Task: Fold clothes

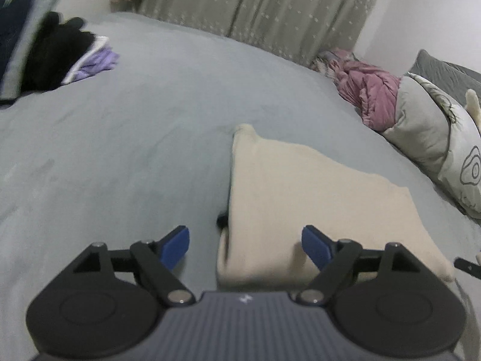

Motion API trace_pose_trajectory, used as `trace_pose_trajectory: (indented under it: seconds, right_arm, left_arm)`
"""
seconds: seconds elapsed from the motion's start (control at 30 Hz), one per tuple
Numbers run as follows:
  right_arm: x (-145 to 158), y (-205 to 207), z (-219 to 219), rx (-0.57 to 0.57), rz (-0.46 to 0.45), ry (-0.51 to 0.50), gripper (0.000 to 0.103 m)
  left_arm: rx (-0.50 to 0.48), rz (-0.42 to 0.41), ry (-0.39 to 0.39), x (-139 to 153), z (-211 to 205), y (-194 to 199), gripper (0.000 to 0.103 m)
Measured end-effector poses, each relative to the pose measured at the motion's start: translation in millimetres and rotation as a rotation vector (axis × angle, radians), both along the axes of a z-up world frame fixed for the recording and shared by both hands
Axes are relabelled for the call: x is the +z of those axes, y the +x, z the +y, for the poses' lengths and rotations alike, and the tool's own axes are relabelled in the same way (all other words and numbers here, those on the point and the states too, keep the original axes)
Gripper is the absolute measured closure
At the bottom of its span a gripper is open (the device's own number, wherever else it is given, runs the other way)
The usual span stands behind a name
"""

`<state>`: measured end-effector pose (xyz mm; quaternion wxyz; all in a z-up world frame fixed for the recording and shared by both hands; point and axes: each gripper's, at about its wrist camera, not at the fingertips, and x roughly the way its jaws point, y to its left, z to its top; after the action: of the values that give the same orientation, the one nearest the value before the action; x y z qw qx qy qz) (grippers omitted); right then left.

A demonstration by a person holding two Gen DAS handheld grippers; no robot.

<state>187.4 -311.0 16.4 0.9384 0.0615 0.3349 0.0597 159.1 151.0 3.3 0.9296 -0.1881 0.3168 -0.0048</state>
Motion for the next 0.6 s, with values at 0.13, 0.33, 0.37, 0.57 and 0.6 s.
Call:
trace_pose_trajectory:
  seconds: [0.13, 0.33, 0.37, 0.57, 0.6]
  right_arm:
    - [-14.4, -37.1, 4.5, 0.056, -0.014, 0.042, 0.042]
    - [-15.9, -26.5, 5.6, 0.081, 0.067, 0.323, 0.042]
    - [-20.2, -20.6, 0.1, 0.077, 0.089, 0.445, 0.042]
    - [-52.0, 11.2, -14.1, -0.012, 0.134, 0.775, 0.045]
    - [-55.9, 14.8, -15.6, -0.03, 0.117, 0.811, 0.045]
  left_arm:
    - [-0.009, 0.012, -0.086, -12.4, 0.7, -15.2, 0.024]
    - [0.015, 0.047, -0.434, -28.0, 27.8, -3.5, 0.045]
    - [0.024, 0.055, -0.508, -34.2, 32.1, -0.8, 0.046]
    - [0.066, 0.06, -0.747, -59.9, 42.7, 16.5, 0.046]
    - [0.074, 0.05, -0.765, -62.8, 43.9, 19.0, 0.045]
